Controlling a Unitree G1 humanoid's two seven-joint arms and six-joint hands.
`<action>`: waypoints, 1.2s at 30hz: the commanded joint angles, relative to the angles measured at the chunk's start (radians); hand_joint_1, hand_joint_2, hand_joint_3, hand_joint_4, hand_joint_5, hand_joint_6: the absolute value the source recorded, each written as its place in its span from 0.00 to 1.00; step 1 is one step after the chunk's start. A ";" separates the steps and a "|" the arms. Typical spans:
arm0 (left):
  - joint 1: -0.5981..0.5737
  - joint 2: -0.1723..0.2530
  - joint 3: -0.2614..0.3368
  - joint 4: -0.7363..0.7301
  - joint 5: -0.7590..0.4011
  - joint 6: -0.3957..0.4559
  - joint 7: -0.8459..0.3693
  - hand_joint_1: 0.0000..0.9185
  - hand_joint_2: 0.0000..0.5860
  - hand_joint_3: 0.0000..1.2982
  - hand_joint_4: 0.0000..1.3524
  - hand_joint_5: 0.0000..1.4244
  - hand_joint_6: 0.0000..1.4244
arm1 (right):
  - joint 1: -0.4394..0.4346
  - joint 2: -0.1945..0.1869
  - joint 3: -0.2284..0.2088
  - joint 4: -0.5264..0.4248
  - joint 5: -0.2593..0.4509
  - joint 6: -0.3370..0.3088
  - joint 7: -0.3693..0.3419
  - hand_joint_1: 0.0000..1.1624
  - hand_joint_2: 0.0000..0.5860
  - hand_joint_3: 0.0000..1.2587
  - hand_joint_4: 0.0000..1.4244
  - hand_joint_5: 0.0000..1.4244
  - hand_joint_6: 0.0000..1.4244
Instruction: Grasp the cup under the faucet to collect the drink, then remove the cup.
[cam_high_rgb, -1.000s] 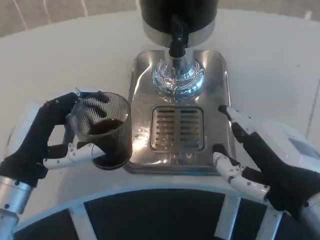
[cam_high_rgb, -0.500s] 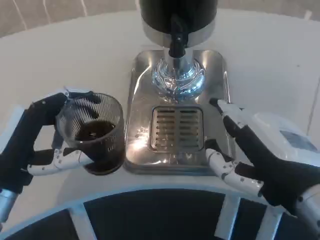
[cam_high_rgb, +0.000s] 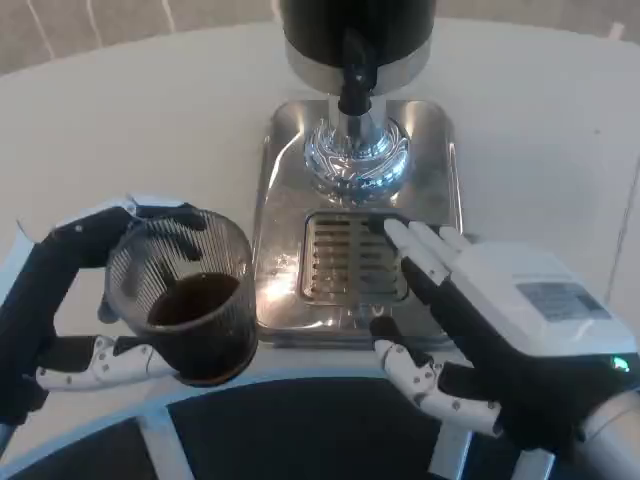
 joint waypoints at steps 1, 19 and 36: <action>0.039 0.007 0.025 -0.058 -0.045 -0.011 -0.017 0.62 0.04 0.78 0.87 0.98 0.90 | 0.041 0.005 0.013 -0.038 -0.018 -0.038 0.013 0.19 0.97 0.00 0.00 0.00 0.00; 0.092 -0.007 0.015 -0.106 -0.065 -0.028 -0.081 0.62 0.01 0.78 0.87 0.97 0.89 | 0.119 0.021 0.007 -0.088 -0.033 -0.117 0.053 0.22 0.98 0.00 0.00 0.00 0.00; 0.071 -0.014 0.005 -0.094 -0.062 -0.016 -0.095 0.62 0.01 0.78 0.87 0.97 0.89 | 0.135 0.043 0.006 -0.087 -0.048 -0.132 0.061 0.25 0.96 0.00 0.00 0.00 0.00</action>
